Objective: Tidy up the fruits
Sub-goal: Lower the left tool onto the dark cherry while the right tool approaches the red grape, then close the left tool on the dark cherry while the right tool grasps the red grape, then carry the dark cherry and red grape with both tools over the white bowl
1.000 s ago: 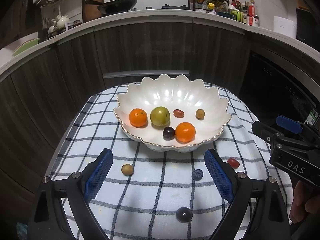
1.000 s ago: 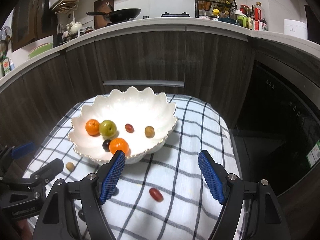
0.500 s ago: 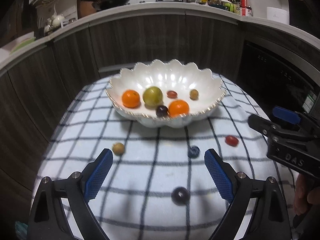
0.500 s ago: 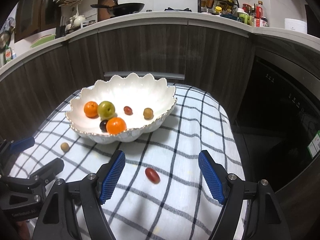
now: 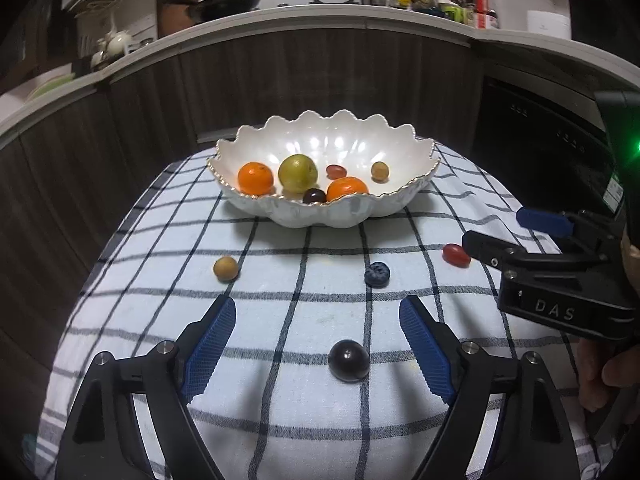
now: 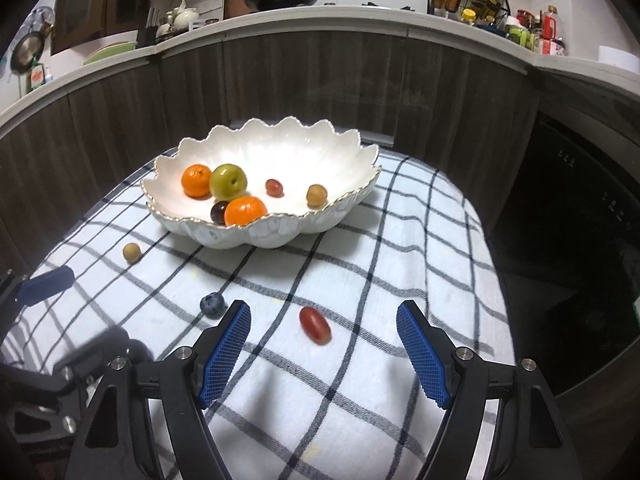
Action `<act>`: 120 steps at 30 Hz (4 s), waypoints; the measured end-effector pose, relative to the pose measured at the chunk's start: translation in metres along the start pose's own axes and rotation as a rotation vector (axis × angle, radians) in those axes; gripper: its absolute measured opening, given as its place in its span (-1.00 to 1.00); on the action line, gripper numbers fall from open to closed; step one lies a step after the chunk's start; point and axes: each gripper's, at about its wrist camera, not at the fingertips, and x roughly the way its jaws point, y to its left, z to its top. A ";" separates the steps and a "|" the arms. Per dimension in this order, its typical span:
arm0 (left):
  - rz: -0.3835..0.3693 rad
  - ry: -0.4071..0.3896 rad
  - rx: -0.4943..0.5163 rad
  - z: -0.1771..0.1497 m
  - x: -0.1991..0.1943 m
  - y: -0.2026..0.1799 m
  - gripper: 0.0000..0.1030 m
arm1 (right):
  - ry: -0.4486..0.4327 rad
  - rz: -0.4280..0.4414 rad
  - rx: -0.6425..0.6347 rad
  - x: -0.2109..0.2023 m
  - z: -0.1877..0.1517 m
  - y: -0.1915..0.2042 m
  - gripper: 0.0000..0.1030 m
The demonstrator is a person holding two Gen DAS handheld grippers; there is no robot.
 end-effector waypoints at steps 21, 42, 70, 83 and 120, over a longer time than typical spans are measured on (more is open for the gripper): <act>-0.055 0.143 -0.048 -0.027 0.024 -0.015 -0.01 | 0.031 0.048 -0.063 0.026 -0.003 0.003 0.46; -0.070 0.141 -0.037 -0.034 0.031 -0.020 -0.50 | 0.156 0.097 0.020 0.060 -0.006 -0.005 -0.50; -0.061 0.140 -0.074 -0.019 0.028 0.001 -0.52 | 0.119 0.087 0.047 0.028 0.001 0.001 -0.55; -0.074 0.100 -0.073 -0.008 0.020 0.004 -0.52 | 0.096 0.074 0.045 0.004 0.007 0.010 -0.55; -0.067 -0.006 -0.065 0.074 0.009 0.034 -0.52 | -0.025 0.070 0.015 -0.008 0.086 0.023 -0.55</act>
